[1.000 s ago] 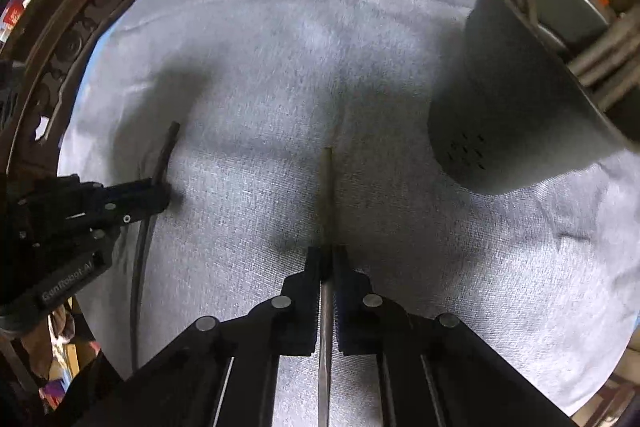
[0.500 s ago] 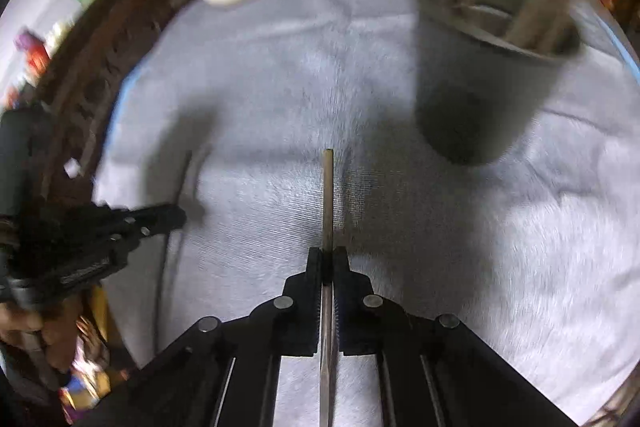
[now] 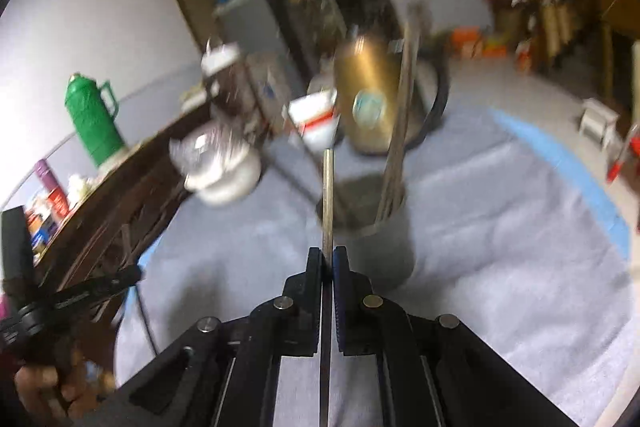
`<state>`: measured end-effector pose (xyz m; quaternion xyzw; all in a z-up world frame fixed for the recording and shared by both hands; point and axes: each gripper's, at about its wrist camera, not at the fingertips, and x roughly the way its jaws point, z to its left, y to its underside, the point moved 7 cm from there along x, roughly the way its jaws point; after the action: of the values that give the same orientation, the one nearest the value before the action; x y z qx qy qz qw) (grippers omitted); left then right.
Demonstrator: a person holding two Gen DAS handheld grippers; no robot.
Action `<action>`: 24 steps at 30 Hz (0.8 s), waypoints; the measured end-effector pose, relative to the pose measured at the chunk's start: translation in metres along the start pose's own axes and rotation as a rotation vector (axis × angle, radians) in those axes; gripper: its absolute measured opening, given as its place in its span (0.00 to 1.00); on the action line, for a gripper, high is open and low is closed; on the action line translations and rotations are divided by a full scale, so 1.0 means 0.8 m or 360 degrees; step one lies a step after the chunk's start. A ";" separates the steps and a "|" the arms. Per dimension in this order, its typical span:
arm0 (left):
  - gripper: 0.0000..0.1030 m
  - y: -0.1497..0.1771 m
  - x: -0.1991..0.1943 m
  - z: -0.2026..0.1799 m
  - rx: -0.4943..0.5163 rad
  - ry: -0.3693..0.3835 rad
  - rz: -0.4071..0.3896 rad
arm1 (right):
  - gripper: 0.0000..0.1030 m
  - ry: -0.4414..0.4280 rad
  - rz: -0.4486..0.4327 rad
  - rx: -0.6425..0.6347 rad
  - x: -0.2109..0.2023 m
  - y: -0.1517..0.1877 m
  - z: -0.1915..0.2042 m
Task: Organize utensils
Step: 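Lift both held chopsticks and carry them above the grey holder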
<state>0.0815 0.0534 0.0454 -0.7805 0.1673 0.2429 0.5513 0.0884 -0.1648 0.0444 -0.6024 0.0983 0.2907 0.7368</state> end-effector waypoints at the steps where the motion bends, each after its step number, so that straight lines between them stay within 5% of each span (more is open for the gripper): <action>1: 0.06 -0.007 -0.006 -0.003 0.0006 -0.0005 -0.0098 | 0.06 0.0036 -0.0086 -0.0044 -0.006 -0.008 0.003; 4: 0.06 -0.017 -0.013 0.000 -0.0007 -0.0078 -0.0314 | 0.06 0.0136 -0.0240 -0.0111 -0.019 -0.031 -0.003; 9: 0.06 -0.024 -0.010 0.003 -0.0005 -0.0165 -0.0439 | 0.06 0.0206 -0.0305 -0.0128 -0.007 -0.032 -0.001; 14: 0.06 -0.013 -0.018 0.011 0.0055 -0.0221 -0.0472 | 0.06 0.0221 -0.0325 -0.0227 -0.021 -0.027 0.005; 24: 0.07 0.018 -0.087 0.025 0.0031 -0.0103 -0.0468 | 0.06 0.0122 -0.0314 -0.0290 -0.094 -0.007 0.006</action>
<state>0.0123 0.0669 0.0676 -0.7828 0.0357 0.1830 0.5936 0.0299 -0.1845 0.0875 -0.6842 0.0399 0.2011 0.6998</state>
